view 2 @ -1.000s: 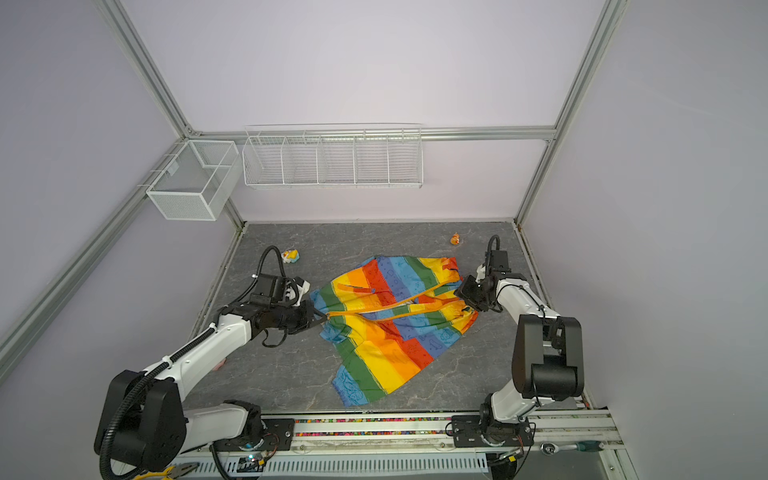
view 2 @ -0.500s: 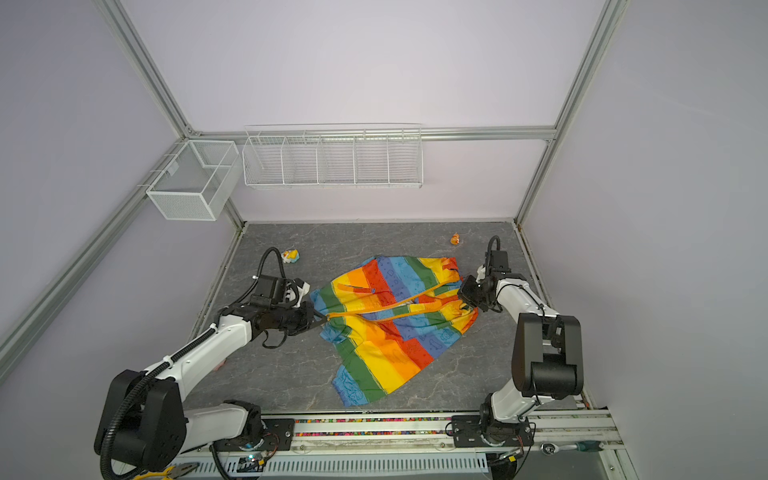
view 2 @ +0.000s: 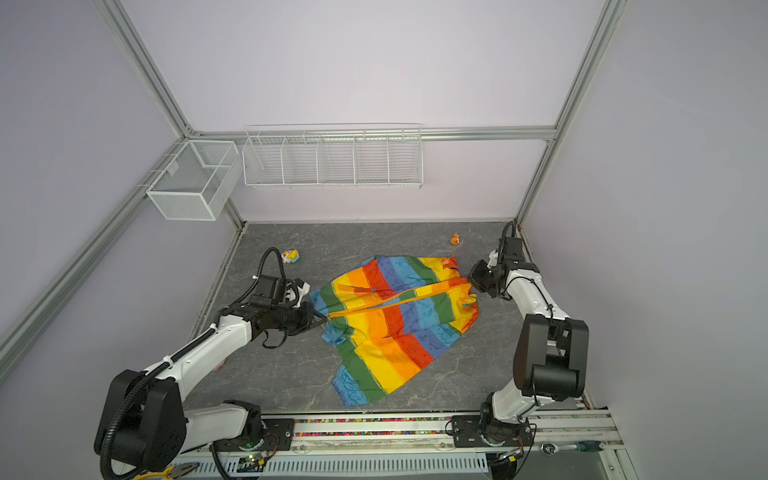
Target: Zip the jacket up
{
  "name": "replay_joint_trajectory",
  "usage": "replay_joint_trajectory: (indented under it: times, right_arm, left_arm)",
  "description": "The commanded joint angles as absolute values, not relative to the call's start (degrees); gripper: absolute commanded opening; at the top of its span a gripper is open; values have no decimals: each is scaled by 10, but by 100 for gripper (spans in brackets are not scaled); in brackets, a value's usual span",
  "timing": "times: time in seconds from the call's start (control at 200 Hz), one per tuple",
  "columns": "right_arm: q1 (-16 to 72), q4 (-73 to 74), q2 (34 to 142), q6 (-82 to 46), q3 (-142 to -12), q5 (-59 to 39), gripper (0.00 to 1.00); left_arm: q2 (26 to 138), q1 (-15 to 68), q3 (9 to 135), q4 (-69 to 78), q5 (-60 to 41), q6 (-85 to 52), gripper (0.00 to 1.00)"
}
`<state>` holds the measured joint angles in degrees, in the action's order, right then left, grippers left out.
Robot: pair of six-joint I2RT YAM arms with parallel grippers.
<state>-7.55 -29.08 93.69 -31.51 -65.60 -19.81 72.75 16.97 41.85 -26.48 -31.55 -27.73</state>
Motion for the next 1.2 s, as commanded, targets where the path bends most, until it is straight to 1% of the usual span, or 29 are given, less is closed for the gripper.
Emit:
replay_joint_trajectory:
  times: [0.0,0.33,0.67,0.735,0.835,0.915,1.07,1.195]
  right_arm:
    - [-84,-281,980,-319,-677,-198,7]
    - [-82,-263,1051,-323,-682,-208,7]
    - [-83,-252,1086,-324,-718,-210,7]
    - [-83,-247,1086,-325,-725,-215,13]
    - [-83,-243,1081,-326,-732,-218,31]
    - [-82,-242,1075,-326,-736,-220,39]
    - [-74,-237,1071,-327,-742,-230,41]
    - [-61,-236,1081,-328,-754,-239,38]
  left_arm:
    - [726,167,417,-274,-312,-264,0]
    - [727,167,418,-270,-316,-267,0]
    - [732,167,418,-269,-317,-266,0]
    - [732,167,418,-267,-319,-268,0]
    - [733,167,418,-266,-322,-269,0]
    - [735,167,418,-266,-324,-269,0]
    - [734,167,416,-265,-323,-269,0]
    - [735,167,416,-264,-323,-270,0]
